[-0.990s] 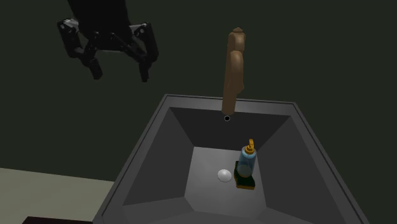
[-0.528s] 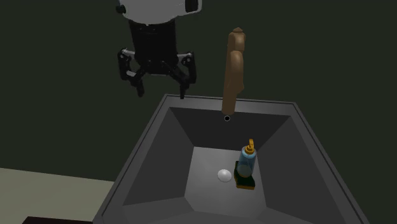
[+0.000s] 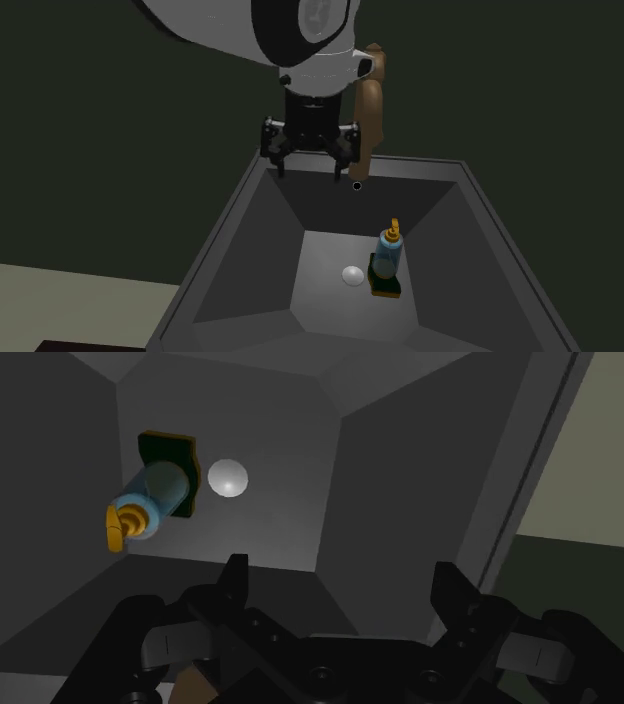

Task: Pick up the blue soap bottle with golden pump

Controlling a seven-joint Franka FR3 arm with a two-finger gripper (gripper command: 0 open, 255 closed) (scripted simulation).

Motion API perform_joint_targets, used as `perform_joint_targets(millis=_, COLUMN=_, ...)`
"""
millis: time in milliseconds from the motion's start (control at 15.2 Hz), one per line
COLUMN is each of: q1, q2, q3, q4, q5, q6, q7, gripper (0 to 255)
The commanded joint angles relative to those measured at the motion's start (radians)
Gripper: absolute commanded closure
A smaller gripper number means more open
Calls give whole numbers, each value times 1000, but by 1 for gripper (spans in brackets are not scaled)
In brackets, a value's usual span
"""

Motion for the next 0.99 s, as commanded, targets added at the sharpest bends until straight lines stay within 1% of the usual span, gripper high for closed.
perform_joint_targets(millis=0, q1=1, q2=71, q3=-33, q4=28, q5=34, q6=34, q7=-61, gripper=0)
perform_joint_targets(millis=264, q1=-3, q2=234, q3=-81, q4=111, q5=141, q6=84, q7=-195, gripper=0)
perform_joint_targets(millis=462, q1=-26, q2=362, q3=-94, q4=189, q5=237, q6=103, q7=-298, gripper=0)
perform_joint_targets(millis=726, q1=-89, q2=530, q3=-77, q4=310, q5=352, q6=107, q7=-417, gripper=0)
perform_joint_targets(millis=924, q1=-147, q2=652, q3=-52, q4=415, q5=418, q6=99, q7=-484, gripper=0)
